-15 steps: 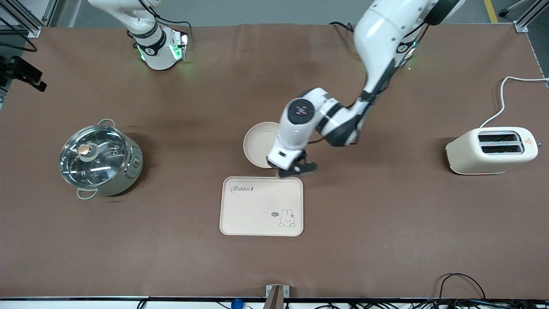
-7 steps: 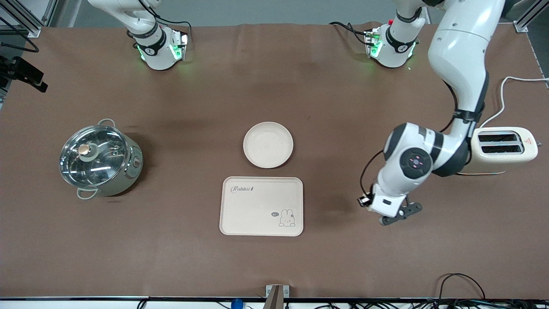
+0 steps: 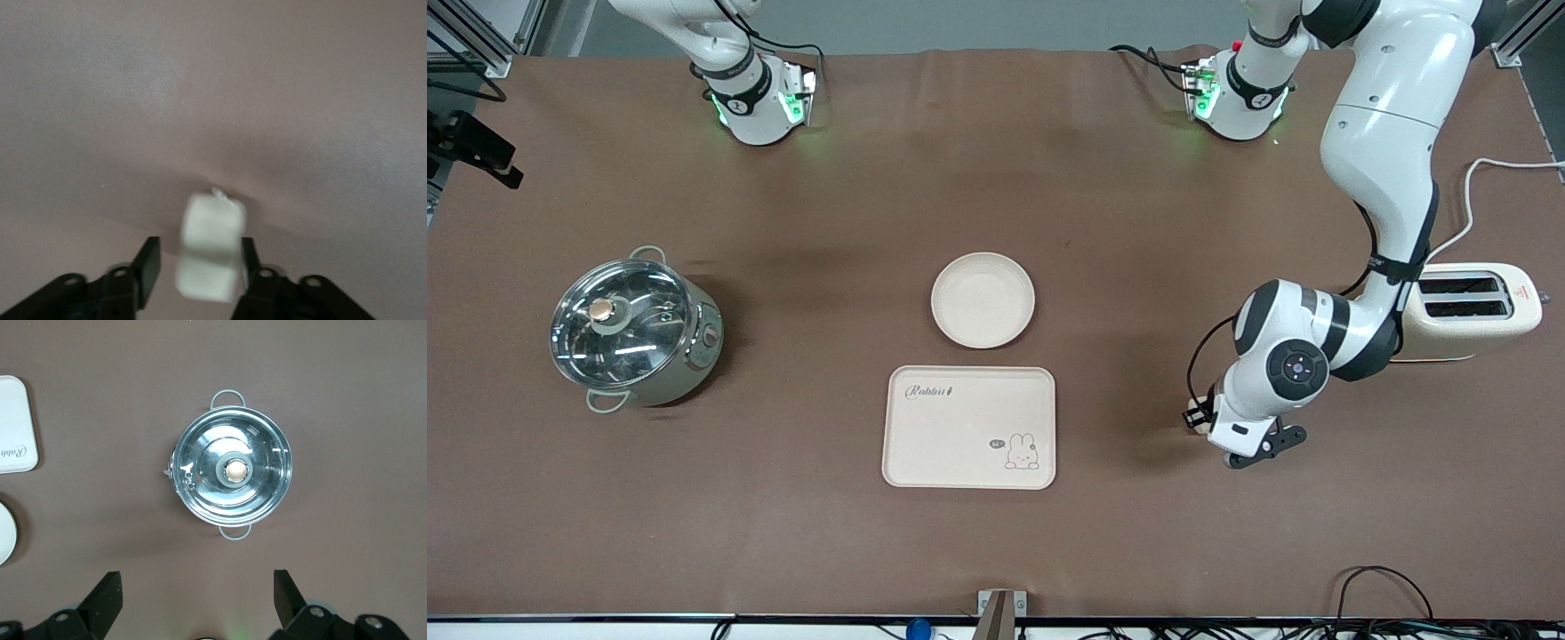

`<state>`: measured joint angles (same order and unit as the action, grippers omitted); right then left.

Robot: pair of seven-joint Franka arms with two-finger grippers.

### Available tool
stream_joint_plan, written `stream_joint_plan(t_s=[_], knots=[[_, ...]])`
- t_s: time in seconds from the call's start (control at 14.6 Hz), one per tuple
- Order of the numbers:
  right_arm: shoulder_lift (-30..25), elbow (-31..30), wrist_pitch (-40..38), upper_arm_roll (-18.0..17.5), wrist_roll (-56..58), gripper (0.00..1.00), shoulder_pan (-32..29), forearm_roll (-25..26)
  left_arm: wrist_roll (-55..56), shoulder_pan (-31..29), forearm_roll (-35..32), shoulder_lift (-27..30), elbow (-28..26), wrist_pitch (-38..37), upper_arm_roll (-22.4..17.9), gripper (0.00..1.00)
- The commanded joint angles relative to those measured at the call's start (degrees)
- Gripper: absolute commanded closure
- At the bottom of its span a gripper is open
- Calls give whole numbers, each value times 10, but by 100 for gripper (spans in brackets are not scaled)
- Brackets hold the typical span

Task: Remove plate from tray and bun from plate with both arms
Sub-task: 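Carry the bun toward the toaster and lower it onto the table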

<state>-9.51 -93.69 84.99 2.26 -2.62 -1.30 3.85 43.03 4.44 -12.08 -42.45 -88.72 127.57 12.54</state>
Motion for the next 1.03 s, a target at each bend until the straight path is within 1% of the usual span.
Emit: stream_joint_plan(t_s=[0.0,0.14,0.34,0.55,0.68,0.82,0.96], knots=[[32,34,-3,-3,-10,0,6,10,12,-10,-11,13,-1,-1,6,0],[38,42,-8,-4,-5,0,10,10,12,-10,-11,27,0,-9,6,0],[49,39,-18,-4,-1,0,10,8,3,-8,-14,89,11,-59,6,0],[50,43,-9,-3,-3,0,8,6,-73,-9,-20,155,47,-132,9,0],[50,44,0,-3,-4,0,8,6,-99,-11,-25,212,48,-162,6,0],[50,45,3,-3,-4,0,9,6,-176,-14,-18,263,51,-219,6,0],[50,49,3,-3,-6,0,9,6,-245,-32,-13,314,50,-269,11,0]])
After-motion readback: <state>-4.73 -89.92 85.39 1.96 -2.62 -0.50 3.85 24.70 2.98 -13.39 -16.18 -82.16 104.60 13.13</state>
